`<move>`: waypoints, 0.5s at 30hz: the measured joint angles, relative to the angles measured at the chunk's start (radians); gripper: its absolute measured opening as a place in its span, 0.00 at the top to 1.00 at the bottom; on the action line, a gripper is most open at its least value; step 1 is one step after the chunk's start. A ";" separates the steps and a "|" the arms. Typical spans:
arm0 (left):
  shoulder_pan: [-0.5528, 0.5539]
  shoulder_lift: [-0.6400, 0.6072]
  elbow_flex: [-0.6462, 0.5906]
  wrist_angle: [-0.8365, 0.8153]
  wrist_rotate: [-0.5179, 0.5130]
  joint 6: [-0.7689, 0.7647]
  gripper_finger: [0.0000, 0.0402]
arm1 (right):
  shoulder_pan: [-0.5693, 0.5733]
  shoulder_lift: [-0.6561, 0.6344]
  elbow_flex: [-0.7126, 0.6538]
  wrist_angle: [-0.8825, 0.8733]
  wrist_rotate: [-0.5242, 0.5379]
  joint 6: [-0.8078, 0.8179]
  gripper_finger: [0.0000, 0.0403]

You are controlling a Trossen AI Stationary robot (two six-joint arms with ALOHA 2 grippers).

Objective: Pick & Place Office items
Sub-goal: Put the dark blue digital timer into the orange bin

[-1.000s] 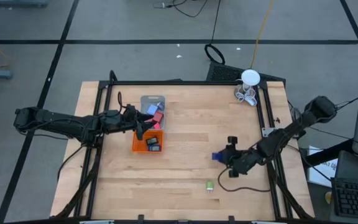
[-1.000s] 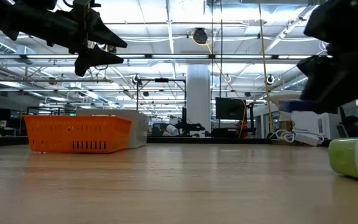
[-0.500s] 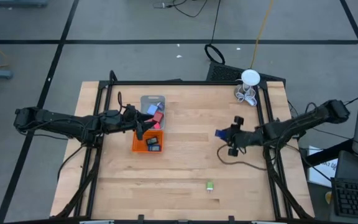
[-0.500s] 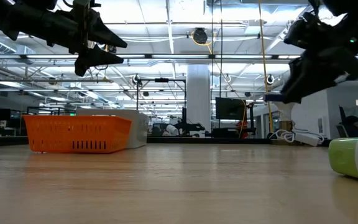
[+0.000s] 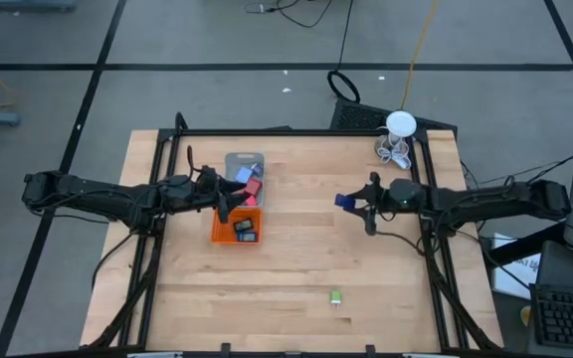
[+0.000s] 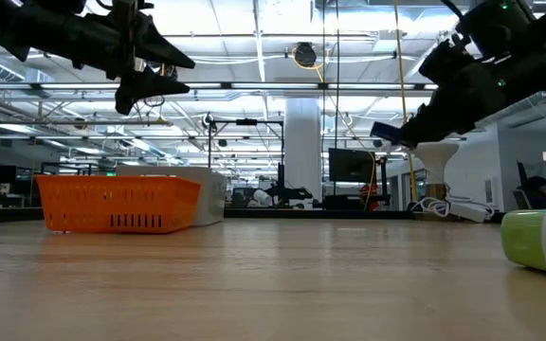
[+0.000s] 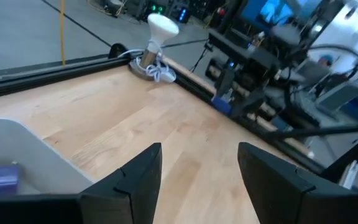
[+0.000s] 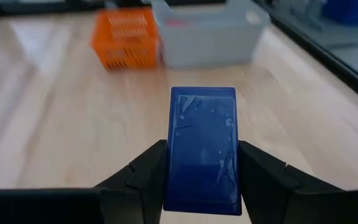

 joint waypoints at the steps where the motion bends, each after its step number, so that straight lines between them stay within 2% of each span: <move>1: 0.000 0.000 0.000 0.008 0.000 -0.012 0.47 | -0.003 0.000 -0.017 0.044 -0.018 0.002 0.61; 8: 0.000 0.000 0.000 0.031 -0.042 -0.055 0.47 | -0.001 0.000 -0.085 0.255 -0.164 0.066 0.59; 12: 0.000 0.031 0.000 0.048 -0.091 -0.104 0.47 | 0.000 0.000 -0.091 0.275 -0.247 0.097 0.60; 15: 0.000 0.085 0.000 0.116 -0.115 -0.144 0.47 | 0.019 0.000 -0.091 0.277 -0.256 0.095 0.60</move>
